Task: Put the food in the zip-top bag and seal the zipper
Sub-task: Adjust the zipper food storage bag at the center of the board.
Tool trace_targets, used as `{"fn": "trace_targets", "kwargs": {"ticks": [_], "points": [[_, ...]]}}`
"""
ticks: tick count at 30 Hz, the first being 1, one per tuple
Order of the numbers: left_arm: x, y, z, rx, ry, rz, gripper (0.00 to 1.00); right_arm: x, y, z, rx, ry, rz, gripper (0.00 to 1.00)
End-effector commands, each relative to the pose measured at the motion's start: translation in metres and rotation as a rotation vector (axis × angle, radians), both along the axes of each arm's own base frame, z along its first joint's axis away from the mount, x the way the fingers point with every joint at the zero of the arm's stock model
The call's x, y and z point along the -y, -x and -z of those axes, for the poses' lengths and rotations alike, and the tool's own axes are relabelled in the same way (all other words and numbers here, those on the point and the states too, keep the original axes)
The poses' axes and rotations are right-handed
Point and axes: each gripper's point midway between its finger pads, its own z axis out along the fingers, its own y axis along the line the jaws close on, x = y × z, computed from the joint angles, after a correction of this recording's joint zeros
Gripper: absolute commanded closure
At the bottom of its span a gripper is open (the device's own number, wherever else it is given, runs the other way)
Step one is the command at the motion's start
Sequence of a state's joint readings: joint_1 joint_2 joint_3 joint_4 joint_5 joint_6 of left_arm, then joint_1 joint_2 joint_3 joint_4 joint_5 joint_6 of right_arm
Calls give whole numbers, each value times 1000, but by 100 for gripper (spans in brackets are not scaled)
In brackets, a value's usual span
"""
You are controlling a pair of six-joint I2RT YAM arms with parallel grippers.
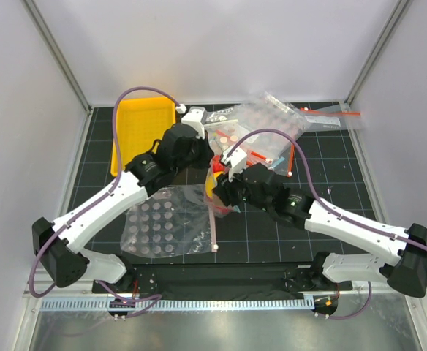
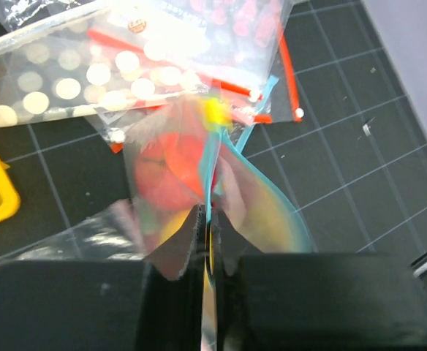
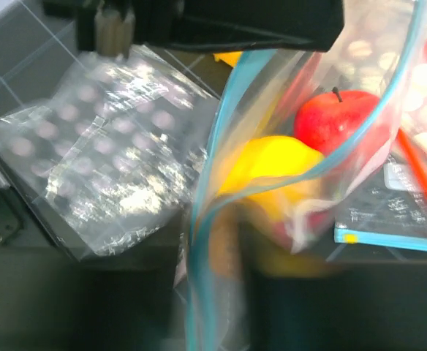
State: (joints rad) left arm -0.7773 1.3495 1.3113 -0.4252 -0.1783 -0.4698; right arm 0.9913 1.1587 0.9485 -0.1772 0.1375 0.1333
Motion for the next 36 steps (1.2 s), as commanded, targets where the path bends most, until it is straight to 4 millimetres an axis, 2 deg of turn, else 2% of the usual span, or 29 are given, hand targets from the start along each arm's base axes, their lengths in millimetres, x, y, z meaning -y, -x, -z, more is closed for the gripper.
{"fn": "trace_targets", "kwargs": {"ticks": [1,3,4,6,7,9,11,12,13,15,21,29,30,32,33,35,36], "points": [[8,-9,-40,64,90,0,89,4,-11,-33,68,-31,62,82],[14,-6,-43,55,104,24,68,6,-10,-36,69,-43,72,98],[15,-4,-43,49,113,35,45,7,-9,-39,68,-53,78,99],[14,1,-43,41,128,43,20,8,-7,-42,73,-61,78,99],[12,2,-37,33,123,42,15,8,-6,-44,72,-68,80,99],[7,5,-44,54,143,28,5,8,-5,-46,75,-76,79,99],[2,7,-48,65,159,10,1,9,-5,-47,78,-77,83,99],[0,9,-43,60,158,10,0,10,-5,-46,79,-75,83,99],[-2,11,-50,73,185,4,0,9,-5,-46,81,-76,77,99],[0,13,-48,68,205,12,0,7,-3,-46,83,-78,66,99],[32,15,-28,-13,220,85,0,5,-4,-44,94,-68,64,99],[53,13,-15,-26,164,116,0,3,-3,-43,97,-68,64,99],[55,12,-8,-41,145,118,1,2,-3,-43,97,-70,64,99],[59,10,-6,-44,137,129,10,2,-2,-43,98,-70,61,99],[61,10,-1,-52,127,136,25,1,-1,-44,99,-73,56,99],[62,10,0,-52,118,149,44,1,1,-46,98,-87,46,94],[63,11,0,-47,116,156,67,0,2,-46,98,-90,40,91]]}}
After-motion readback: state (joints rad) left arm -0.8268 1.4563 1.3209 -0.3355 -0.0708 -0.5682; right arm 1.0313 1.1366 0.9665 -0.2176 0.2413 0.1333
